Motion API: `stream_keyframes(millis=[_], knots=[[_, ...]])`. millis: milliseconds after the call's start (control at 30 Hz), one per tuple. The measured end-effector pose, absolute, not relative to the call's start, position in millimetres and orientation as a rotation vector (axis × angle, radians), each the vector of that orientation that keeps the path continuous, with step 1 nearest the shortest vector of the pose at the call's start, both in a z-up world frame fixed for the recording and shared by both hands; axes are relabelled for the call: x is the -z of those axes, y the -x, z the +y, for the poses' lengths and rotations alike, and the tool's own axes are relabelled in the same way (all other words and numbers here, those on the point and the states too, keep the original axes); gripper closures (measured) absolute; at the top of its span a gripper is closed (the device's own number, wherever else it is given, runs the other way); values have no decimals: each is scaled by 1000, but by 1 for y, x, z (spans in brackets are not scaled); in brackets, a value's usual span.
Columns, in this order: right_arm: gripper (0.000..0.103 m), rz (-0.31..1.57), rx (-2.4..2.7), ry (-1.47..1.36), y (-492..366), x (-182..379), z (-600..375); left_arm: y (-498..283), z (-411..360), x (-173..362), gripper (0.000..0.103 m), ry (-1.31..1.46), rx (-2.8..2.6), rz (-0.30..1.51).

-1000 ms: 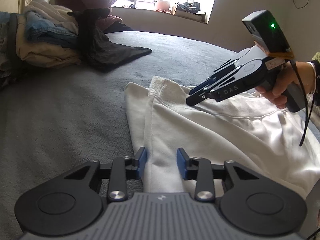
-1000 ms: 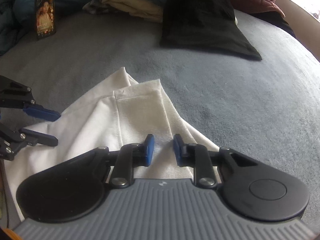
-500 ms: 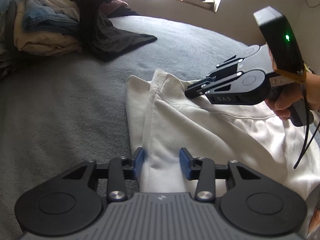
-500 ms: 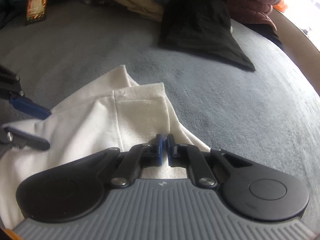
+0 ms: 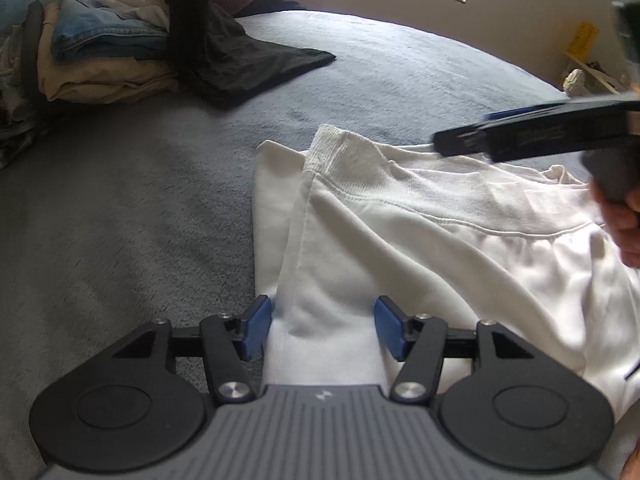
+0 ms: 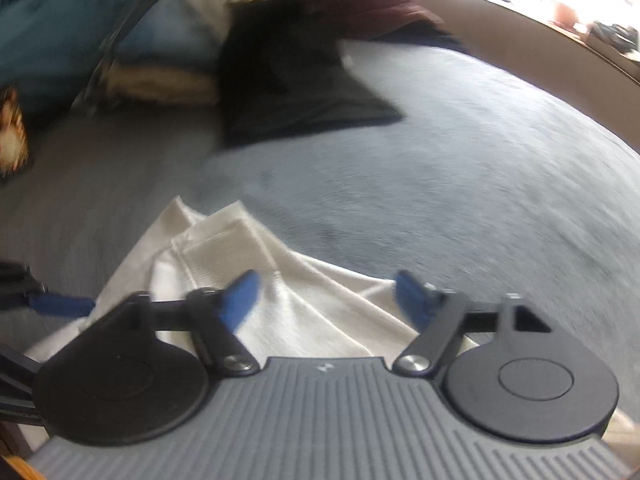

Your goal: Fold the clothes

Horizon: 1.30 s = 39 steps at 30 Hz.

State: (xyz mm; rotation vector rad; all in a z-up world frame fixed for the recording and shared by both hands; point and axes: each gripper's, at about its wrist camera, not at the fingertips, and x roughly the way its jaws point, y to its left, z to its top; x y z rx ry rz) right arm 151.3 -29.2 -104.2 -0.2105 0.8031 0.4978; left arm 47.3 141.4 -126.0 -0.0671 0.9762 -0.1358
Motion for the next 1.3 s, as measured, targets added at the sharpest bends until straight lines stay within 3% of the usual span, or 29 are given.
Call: stream_keyframes(millis=[67,133,500,1067,1300], knots=[[6,800,-462,160,-145,101,-41,-48,139,126,34,56,114,986],[1,805,-428,132,-141,100,-51,-49,138,127,34,59,102,996],[1,878,-325,235,-121,129,-63,-48,130,128,30,-5,55,1004],[1,929,-311,239,-114,156,-67,-46,114,128,4,-131,-48,979],[1,919,-327,266,-114,151,-66,-41,117,124,3,-125,-55,945]])
